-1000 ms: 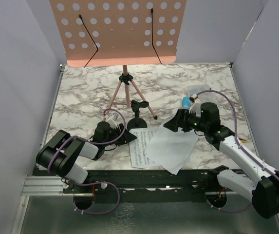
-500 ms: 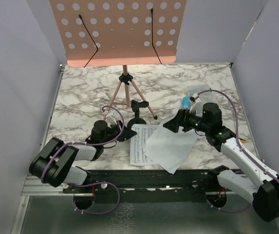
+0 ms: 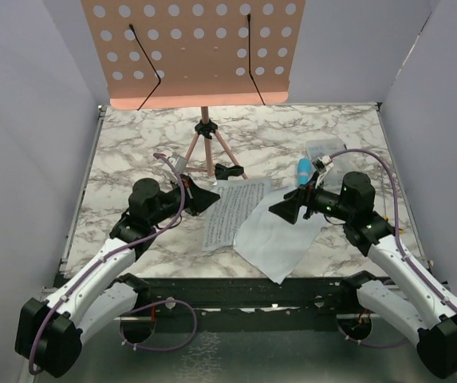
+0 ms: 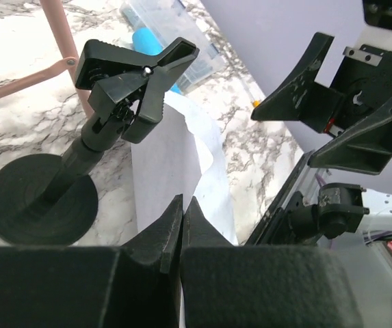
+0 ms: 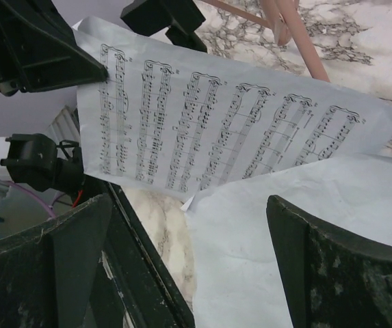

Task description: Set up the instrument practice props

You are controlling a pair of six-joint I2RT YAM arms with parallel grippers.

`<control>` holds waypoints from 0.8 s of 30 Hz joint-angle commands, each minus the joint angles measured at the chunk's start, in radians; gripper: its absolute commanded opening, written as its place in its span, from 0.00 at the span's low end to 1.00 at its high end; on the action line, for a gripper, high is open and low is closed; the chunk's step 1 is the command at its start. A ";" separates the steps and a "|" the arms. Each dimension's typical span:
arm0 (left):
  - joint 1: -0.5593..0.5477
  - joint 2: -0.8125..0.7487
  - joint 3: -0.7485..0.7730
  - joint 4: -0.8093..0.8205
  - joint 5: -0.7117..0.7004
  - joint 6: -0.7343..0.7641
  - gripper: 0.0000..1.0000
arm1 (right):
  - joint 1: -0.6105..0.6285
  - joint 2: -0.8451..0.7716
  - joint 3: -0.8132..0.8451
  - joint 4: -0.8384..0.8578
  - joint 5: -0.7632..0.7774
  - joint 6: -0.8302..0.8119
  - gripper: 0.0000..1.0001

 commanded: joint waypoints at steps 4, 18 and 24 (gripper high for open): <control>-0.006 -0.089 0.136 -0.313 0.042 0.137 0.00 | -0.004 -0.048 0.012 0.040 -0.076 -0.047 1.00; -0.006 -0.116 0.361 -0.417 0.194 0.269 0.00 | -0.004 -0.092 0.091 0.093 -0.145 -0.070 1.00; -0.006 -0.090 0.400 -0.429 0.214 0.279 0.00 | -0.004 -0.096 0.142 0.121 -0.183 -0.074 1.00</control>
